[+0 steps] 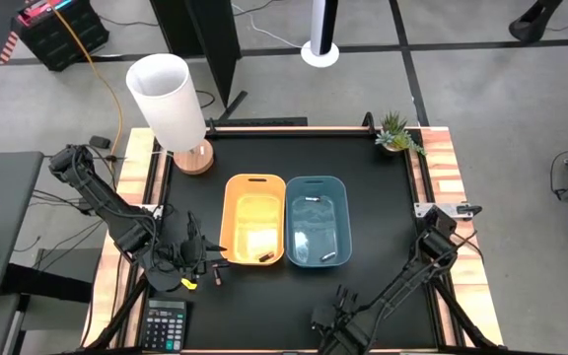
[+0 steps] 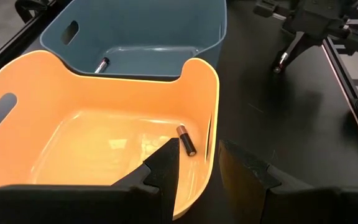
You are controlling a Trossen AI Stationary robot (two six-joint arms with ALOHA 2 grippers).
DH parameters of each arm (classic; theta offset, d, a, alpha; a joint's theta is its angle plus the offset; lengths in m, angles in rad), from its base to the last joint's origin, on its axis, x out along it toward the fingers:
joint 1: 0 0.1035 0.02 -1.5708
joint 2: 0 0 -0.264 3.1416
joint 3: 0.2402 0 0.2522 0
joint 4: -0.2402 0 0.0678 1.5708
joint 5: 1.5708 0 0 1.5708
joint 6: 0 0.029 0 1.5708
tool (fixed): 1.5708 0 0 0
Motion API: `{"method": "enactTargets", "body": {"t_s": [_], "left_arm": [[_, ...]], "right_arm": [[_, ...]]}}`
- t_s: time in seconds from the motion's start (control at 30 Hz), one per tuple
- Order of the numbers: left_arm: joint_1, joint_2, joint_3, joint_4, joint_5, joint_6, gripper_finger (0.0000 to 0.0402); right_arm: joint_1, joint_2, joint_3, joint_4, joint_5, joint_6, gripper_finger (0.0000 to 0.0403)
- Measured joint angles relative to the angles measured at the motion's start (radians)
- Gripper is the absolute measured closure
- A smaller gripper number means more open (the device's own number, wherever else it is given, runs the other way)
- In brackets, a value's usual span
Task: Sort batteries
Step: Put the silver battery into the blue bin
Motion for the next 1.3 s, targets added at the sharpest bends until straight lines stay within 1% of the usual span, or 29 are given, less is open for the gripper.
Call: {"method": "enactTargets", "body": {"t_s": [0.43, 0.93, 1.13, 1.3], "left_arm": [[0.000, 0.000, 0.000, -0.005, 0.000, 0.000, 0.0294], [0.000, 0.000, 0.000, -0.010, 0.004, 0.002, 0.0294], [0.000, 0.000, 0.000, -0.038, 0.019, -0.005, 0.0294], [0.000, 0.000, 0.000, -0.072, 0.035, -0.037, 0.0294]], "right_arm": [[-0.022, -0.003, 0.012, -0.002, 0.011, -0.060, 0.0374], [-0.065, -0.005, 0.129, -0.113, 0.034, -0.205, 0.0374], [-0.076, -0.006, 0.221, -0.224, 0.089, -0.244, 0.0374], [-0.089, -0.006, 0.337, -0.366, 0.171, -0.300, 0.0374]]}}
